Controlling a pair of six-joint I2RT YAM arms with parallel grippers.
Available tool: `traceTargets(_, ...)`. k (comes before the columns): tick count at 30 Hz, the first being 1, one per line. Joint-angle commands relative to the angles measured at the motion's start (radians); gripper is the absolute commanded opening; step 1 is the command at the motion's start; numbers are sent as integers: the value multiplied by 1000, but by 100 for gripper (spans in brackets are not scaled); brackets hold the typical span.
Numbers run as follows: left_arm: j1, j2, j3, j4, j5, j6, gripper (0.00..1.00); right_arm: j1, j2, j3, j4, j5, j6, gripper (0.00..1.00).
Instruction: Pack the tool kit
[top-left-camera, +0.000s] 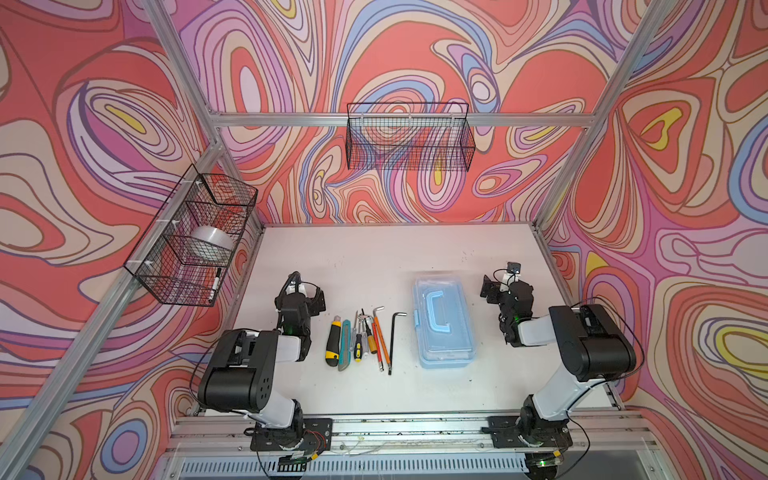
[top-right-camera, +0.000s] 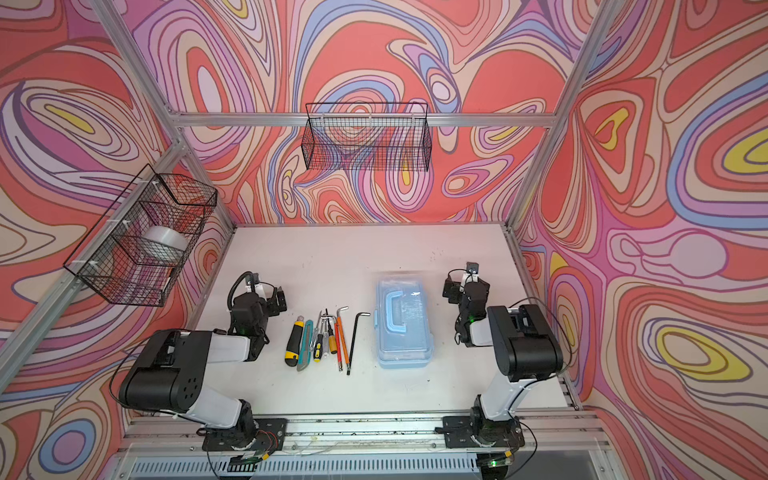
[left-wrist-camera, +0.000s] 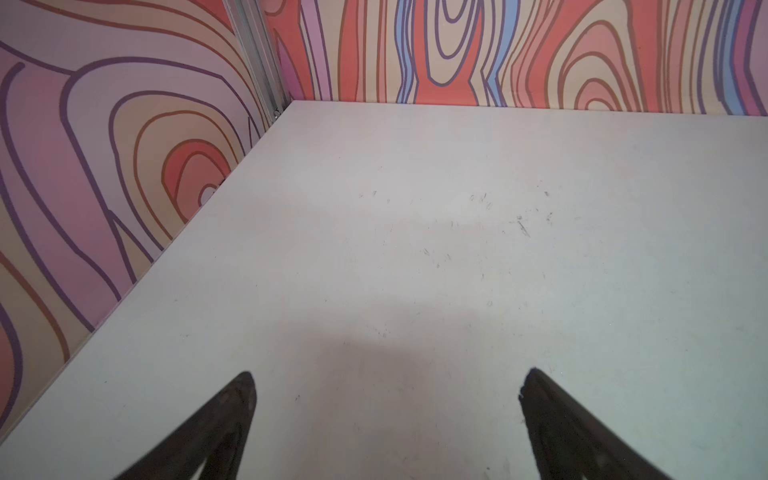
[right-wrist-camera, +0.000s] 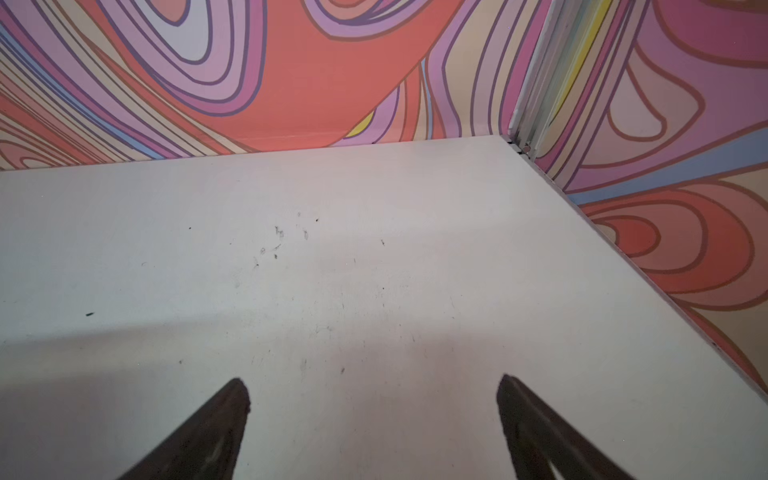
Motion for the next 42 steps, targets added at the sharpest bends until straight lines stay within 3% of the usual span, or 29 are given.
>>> traceTargets(1, -10, 6, 7, 13, -12, 13, 100, -6, -7, -5, 15, -3, 2, 98)
traceTargets(37, -22, 8, 11, 13, -24, 29, 100, -5, -10, -10, 21, 7, -1, 98)
traceTargets(39, -36, -31, 26, -51, -51, 34, 100, 11, -34, 1, -8, 83, 2, 98)
traceTargets(42, -68, -128, 59, -174, -122, 57, 100, 69, -142, 118, -287, 289, 5, 99)
